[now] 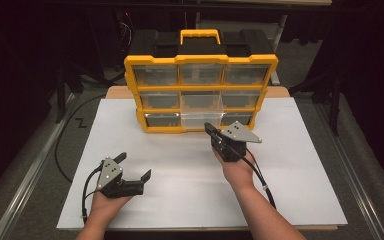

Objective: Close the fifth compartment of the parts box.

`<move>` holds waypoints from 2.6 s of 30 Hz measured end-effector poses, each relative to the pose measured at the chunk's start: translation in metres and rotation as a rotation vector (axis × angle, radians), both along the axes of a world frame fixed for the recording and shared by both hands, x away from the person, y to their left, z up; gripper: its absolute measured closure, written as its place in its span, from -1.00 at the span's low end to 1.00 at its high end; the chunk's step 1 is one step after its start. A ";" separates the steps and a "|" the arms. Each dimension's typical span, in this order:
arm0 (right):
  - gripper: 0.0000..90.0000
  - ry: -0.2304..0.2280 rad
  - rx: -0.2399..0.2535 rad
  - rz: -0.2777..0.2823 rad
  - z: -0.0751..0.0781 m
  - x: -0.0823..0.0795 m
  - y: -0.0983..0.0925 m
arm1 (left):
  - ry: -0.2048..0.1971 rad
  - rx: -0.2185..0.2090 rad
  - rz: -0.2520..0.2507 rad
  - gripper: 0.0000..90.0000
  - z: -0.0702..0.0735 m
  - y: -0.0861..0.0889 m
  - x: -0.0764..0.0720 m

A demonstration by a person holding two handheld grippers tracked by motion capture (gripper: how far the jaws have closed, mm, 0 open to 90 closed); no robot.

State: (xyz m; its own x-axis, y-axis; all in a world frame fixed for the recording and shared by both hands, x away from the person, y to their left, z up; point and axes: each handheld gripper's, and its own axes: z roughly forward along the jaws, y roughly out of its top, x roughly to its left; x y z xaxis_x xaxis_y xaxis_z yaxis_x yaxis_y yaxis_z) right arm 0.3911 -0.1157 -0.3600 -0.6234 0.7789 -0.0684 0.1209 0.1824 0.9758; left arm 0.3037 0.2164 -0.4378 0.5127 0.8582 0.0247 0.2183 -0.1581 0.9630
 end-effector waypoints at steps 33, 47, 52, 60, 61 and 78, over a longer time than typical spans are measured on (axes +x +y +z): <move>1.00 -0.029 -0.003 -0.021 0.017 0.011 0.012 | -0.008 -0.012 -0.004 -1.00 0.001 0.001 0.000; 1.00 -0.026 -0.024 -0.042 0.015 0.018 0.014 | -0.009 -0.019 -0.002 -1.00 0.002 0.001 -0.001; 1.00 -0.025 -0.024 -0.051 0.015 0.021 0.013 | -0.008 -0.025 -0.002 -1.00 0.002 0.002 -0.002; 1.00 -0.021 -0.030 -0.062 0.016 0.027 0.016 | -0.007 -0.027 -0.005 -1.00 0.002 0.002 -0.001; 1.00 -0.021 -0.030 -0.062 0.016 0.027 0.016 | -0.007 -0.027 -0.005 -1.00 0.002 0.002 -0.001; 1.00 -0.015 -0.047 -0.082 0.018 0.040 0.023 | 0.013 -0.035 0.003 -1.00 0.001 0.003 0.001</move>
State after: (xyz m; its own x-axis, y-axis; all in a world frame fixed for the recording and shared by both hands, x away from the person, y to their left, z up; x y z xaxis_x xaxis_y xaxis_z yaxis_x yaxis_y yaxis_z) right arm 0.4306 -0.0931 -0.3416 -0.5568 0.8227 -0.1149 0.1231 0.2186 0.9680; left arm 0.3045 0.2194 -0.4372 0.5105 0.8598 -0.0115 0.2307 -0.1241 0.9651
